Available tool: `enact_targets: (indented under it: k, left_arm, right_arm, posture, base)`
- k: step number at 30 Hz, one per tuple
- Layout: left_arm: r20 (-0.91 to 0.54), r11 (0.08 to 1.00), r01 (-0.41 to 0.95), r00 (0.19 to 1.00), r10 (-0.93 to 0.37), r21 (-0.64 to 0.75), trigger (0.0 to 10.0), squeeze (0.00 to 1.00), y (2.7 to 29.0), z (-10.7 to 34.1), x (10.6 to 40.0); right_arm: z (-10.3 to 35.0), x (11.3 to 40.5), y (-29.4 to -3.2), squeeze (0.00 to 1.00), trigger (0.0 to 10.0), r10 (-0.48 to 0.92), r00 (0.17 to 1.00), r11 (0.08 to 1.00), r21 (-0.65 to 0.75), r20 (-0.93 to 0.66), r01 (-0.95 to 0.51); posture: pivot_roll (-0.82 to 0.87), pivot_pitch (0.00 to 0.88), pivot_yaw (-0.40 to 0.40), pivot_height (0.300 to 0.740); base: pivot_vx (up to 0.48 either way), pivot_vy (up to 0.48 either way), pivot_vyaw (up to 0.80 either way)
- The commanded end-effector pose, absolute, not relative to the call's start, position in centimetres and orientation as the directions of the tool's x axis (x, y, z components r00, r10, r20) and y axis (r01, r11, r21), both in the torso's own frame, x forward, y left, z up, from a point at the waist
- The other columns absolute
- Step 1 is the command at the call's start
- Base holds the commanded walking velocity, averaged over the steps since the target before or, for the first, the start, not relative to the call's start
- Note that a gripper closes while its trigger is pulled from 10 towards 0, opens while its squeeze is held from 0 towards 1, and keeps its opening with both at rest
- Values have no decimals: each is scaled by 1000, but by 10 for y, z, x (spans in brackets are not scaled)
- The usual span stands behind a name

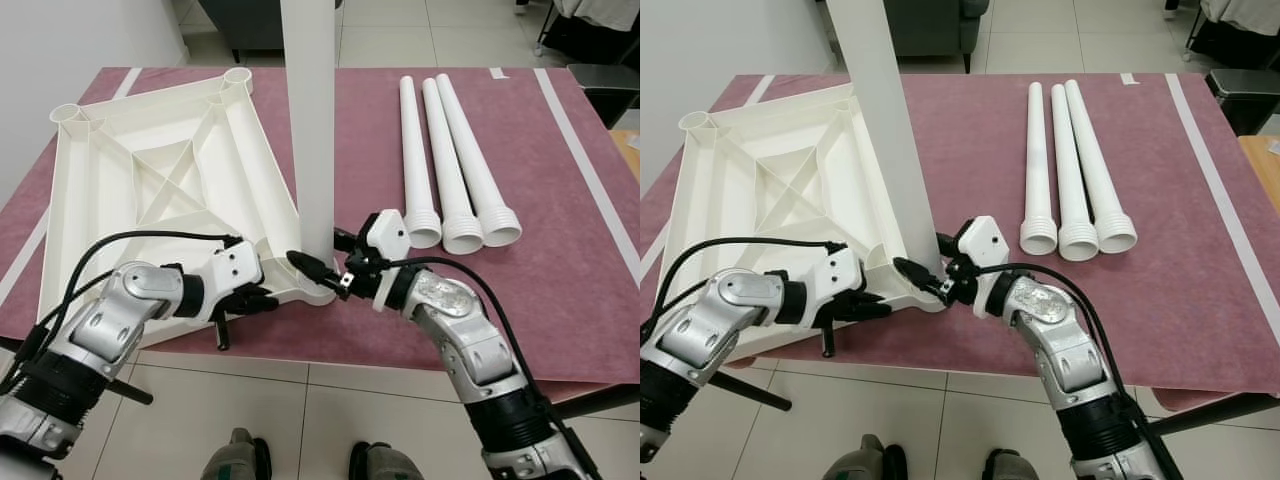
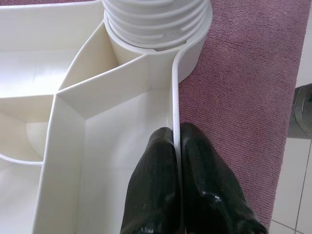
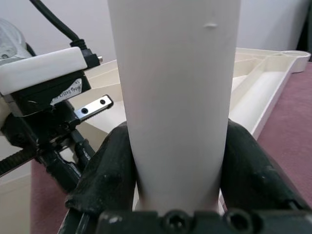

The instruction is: Building children table

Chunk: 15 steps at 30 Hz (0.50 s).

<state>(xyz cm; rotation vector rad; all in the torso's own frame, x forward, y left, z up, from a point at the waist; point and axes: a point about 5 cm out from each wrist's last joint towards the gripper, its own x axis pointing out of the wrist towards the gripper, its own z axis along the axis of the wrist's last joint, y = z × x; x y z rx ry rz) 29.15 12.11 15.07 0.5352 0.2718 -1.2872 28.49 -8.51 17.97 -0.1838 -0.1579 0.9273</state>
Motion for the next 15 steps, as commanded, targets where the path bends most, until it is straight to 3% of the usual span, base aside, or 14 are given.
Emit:
enact_targets:
  k: [1, 2, 3, 5, 6, 8, 9, 11, 13, 15]
  left_arm:
    - [-462, 106, 968, 204, -863, 229, 0, 0, 108, 157, 288]
    - [-445, 138, 962, 233, -865, 236, 0, 0, 103, 158, 294]
    - [-445, 138, 962, 233, -865, 236, 0, 0, 103, 158, 294]
    - [-419, 202, 946, 296, -858, 254, 0, 0, 93, 161, 307]
    - [-419, 202, 946, 296, -858, 254, 0, 0, 93, 161, 307]
    - [-404, 250, 931, 343, -848, 267, 0, 0, 86, 164, 317]
    - [-404, 250, 931, 343, -848, 267, 0, 0, 86, 164, 317]
    - [-385, 303, 912, 395, -834, 278, 0, 0, 78, 168, 328]
    - [-385, 303, 912, 395, -834, 278, 0, 0, 78, 168, 328]
    - [-371, 337, 899, 425, -826, 280, 0, 0, 70, 171, 337]
  right_arm:
    - [162, 287, -81, 0, 0, 784, 620, 605, -193, -22, -772]
    - [157, 293, -85, 0, 0, 722, 690, 672, -198, -39, -714]
    - [157, 293, -85, 0, 0, 722, 690, 672, -198, -39, -714]
    - [148, 303, -92, 0, 0, 567, 820, 796, -209, -73, -569]
    - [148, 303, -92, 0, 0, 567, 820, 796, -209, -73, -569]
    - [142, 312, -101, 0, 0, 399, 910, 886, -212, -108, -413]
    - [142, 312, -101, 0, 0, 399, 910, 886, -212, -108, -413]
    - [140, 318, -108, 0, 0, 260, 957, 937, -206, -127, -282]
    - [140, 318, -108, 0, 0, 260, 957, 937, -206, -127, -282]
    - [140, 321, -109, 0, 0, 172, 976, 964, -183, -134, -195]
  posture:
    - [20, 136, 100, 740]
    - [19, 135, 99, 740]
    - [19, 135, 99, 740]
    - [17, 131, 98, 740]
    - [17, 131, 98, 740]
    - [17, 131, 99, 740]
    - [17, 131, 99, 740]
    - [13, 128, 100, 740]
    - [13, 128, 100, 740]
    - [10, 126, 103, 740]
  base:
    - [0, 0, 0]
    - [0, 0, 0]
    - [0, 0, 0]
    - [0, 0, 0]
    - [0, 0, 0]
    - [0, 0, 0]
    - [0, 0, 0]
    - [0, 0, 0]
    - [0, 0, 0]
    - [0, 0, 0]
